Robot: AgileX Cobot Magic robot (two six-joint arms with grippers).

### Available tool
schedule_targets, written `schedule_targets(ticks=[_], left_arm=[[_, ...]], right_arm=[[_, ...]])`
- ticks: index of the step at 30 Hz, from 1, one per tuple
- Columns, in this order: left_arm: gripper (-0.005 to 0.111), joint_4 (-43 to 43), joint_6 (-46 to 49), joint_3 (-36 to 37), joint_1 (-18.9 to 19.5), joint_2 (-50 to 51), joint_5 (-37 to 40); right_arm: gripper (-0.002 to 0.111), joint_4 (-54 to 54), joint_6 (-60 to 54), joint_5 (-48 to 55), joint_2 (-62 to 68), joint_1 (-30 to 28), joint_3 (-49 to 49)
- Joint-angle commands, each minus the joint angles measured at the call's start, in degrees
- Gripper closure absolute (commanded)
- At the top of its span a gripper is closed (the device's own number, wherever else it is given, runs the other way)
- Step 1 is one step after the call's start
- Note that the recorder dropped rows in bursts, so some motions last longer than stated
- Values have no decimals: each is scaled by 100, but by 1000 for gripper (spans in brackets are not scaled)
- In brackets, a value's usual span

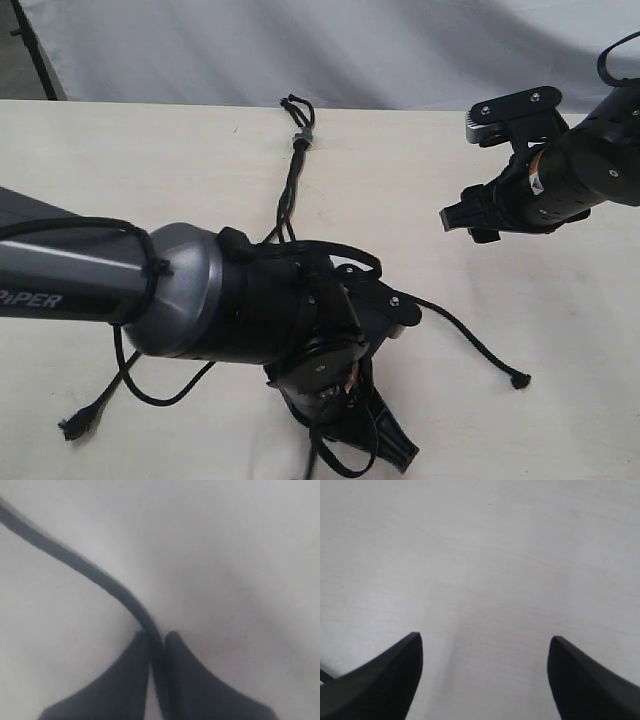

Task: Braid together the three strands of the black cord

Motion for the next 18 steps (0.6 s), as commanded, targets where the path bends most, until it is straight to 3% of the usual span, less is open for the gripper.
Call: schedule_targets(ticks=[1,5,9,15,18], left_arm=[[106,-129,498,7,-3,78,478],[106,116,724,-103,227,-207,957],[106,549,735,-91,711,-692,1314],[106,1364,1176,234,1561,-899,1273],[106,1798,1176,513,2048,-772,846]], right_arm=[[41,92,25,-27,-42,-21,21],[41,94,14,-27,-42,-21,21],[41,94,14,-69,-42,-21,21],[41,94,14,-260,-42,-21,21],[41,94,14,-305,-42,-21,21]])
